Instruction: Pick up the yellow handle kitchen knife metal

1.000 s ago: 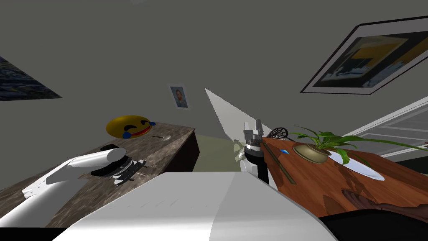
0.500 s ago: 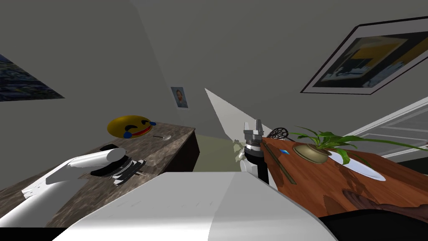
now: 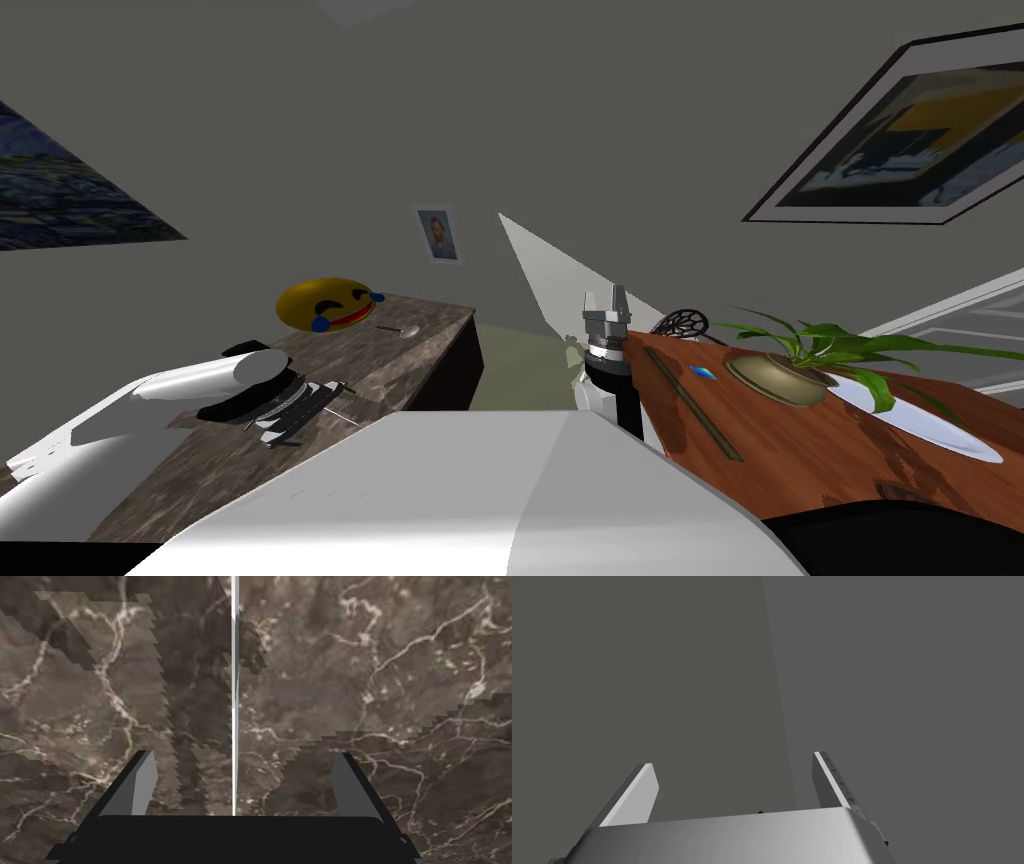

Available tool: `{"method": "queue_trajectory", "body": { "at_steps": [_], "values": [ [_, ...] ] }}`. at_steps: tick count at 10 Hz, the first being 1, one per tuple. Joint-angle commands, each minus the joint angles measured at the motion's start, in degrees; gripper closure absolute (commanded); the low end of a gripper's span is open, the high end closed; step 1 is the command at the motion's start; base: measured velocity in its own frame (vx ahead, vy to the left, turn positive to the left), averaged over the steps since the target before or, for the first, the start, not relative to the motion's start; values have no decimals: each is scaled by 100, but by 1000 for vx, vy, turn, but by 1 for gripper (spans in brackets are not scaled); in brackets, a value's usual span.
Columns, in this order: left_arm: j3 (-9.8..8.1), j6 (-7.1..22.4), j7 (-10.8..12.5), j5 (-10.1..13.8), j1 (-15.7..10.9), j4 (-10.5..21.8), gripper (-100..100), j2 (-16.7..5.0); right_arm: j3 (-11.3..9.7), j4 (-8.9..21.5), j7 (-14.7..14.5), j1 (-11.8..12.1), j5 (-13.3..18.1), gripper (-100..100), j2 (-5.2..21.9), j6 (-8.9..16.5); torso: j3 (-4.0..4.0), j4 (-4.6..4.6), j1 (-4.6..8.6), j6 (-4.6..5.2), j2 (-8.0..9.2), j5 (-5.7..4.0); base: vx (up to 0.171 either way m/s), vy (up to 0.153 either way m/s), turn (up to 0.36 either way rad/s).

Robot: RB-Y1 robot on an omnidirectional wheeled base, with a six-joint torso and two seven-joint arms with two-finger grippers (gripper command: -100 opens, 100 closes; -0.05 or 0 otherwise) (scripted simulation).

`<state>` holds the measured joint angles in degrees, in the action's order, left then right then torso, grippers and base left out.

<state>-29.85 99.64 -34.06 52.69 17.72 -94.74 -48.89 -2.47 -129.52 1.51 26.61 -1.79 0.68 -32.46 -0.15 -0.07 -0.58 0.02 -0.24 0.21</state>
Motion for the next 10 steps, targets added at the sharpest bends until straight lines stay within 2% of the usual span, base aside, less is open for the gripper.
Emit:
{"method": "queue_trajectory", "body": {
  "at_steps": [1, 2, 3, 4, 5, 6, 10],
  "values": [
    [0, 0, 0, 0, 0, 0, -100, 0, 0, 0, 0, 0, 0, 0, 0, 0, 0, 0, 0, 0, 0, 0, 43, 45, 4],
    [-7, 20, -6, 8, 0, -4, 0, -4, -1, 0, 0, -1, 0, 0, -1, 0, 4, 1, 19, 1, 10, -2, 7, 9, -3],
    [97, -146, -11, -95, -17, 103, -100, 71, -1, 0, 0, -1, 0, 0, -1, 0, 11, 4, 33, 1, 21, -7, -12, 6, -43],
    [159, -245, -15, -156, -27, 167, -100, 116, -1, 0, 0, -2, 0, 0, -1, 0, 16, 5, 37, 2, 30, -7, -28, -1, -60],
    [124, -168, -6, -119, -22, 117, -100, 93, -1, 0, 0, -2, 0, 0, -1, 0, 20, 7, 41, 2, 37, -8, -13, -1, -10],
    [130, -189, -4, -125, -21, 120, 100, 97, -1, 0, 0, -1, 0, 0, -1, 0, 20, 8, 42, 0, 35, -9, 0, 0, 0],
    [154, -169, -53, -128, -19, 103, 100, 85, -1, 0, 0, -1, 0, 0, -1, 0, 24, 15, 36, -22, 36, -3, -1, 0, -10]
  ]
}}
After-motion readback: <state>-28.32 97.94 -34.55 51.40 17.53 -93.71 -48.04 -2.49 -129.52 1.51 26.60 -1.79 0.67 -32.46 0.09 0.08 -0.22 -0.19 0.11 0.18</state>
